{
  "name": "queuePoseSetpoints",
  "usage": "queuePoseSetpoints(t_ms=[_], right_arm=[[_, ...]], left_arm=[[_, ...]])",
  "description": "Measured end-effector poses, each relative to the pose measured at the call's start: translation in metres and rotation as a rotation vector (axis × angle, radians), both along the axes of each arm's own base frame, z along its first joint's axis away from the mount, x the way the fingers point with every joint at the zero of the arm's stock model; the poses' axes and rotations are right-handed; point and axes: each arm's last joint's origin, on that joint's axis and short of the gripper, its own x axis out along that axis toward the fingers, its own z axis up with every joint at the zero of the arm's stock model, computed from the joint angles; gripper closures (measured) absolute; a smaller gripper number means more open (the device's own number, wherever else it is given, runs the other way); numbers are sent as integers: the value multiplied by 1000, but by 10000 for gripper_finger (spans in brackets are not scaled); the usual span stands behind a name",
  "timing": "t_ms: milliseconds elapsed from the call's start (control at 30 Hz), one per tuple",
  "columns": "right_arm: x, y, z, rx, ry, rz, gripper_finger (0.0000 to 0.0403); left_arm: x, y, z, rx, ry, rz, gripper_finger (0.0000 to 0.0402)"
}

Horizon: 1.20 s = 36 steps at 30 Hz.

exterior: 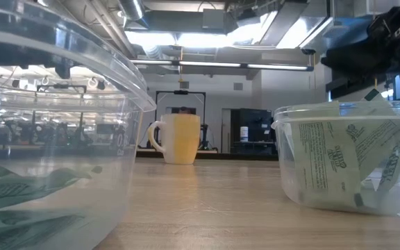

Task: Pick and place items into bin
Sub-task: Return to Home Position

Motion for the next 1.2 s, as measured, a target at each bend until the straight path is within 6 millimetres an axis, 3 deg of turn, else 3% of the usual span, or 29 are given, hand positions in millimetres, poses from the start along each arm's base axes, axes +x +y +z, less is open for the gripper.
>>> queuePoseSetpoints(t_ms=[267,1200], right_arm=[[0,0,-5,1,55,0,283],[1,0,-6,54,56,4,283]], left_arm=[[-1,2,-1,23,17,84,332],[0,2,-2,25,26,75,331]])
